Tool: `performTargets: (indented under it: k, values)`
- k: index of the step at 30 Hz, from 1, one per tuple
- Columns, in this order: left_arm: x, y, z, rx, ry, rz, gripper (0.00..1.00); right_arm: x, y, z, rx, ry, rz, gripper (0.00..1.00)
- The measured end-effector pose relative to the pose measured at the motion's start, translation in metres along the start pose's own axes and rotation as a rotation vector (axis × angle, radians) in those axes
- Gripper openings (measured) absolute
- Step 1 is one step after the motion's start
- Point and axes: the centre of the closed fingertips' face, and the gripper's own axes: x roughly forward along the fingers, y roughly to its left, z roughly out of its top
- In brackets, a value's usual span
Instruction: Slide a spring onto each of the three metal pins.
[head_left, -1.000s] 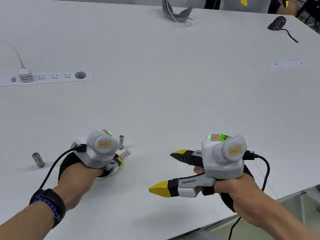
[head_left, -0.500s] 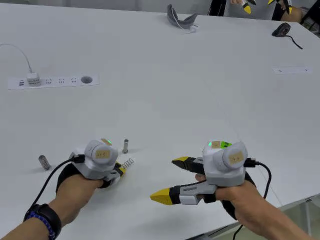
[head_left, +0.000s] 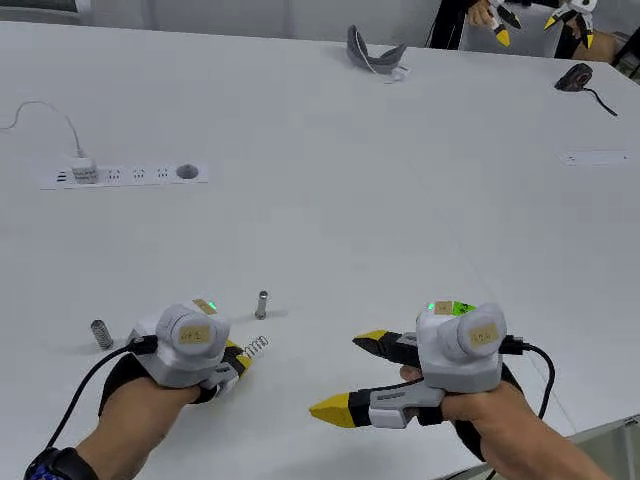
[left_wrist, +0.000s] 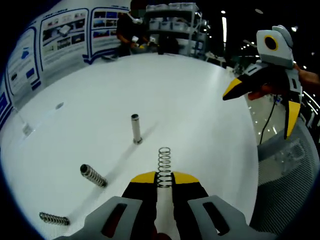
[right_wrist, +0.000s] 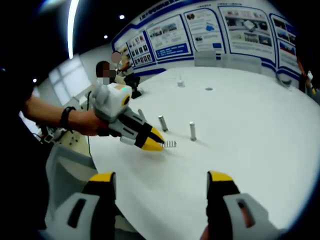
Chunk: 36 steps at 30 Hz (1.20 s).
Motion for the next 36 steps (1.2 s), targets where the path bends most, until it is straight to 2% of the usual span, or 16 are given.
performTargets:
  k: [8, 14, 23, 28, 36]
  values:
    - [-0.020, 0.000, -0.002, -0.027, -0.034, 0.009, 0.10, 0.001, 0.004, 0.000, 0.003, -0.004, 0.010, 0.76]
    - [-0.035, 0.000, -0.003, -0.025, -0.050, 0.019, 0.10, 0.006, 0.010, 0.000, 0.001, 0.000, 0.022, 0.75]
    - [-0.056, 0.005, 0.001, -0.023, -0.077, 0.037, 0.10, 0.012, 0.018, 0.008, -0.005, -0.009, 0.046, 0.74]
    - [-0.066, 0.007, -0.002, -0.042, -0.090, 0.051, 0.10, 0.017, 0.021, 0.012, 0.000, -0.016, 0.057, 0.74]
    - [-0.087, -0.001, -0.004, -0.047, -0.109, 0.059, 0.10, 0.027, 0.030, 0.018, 0.005, -0.023, 0.088, 0.73]
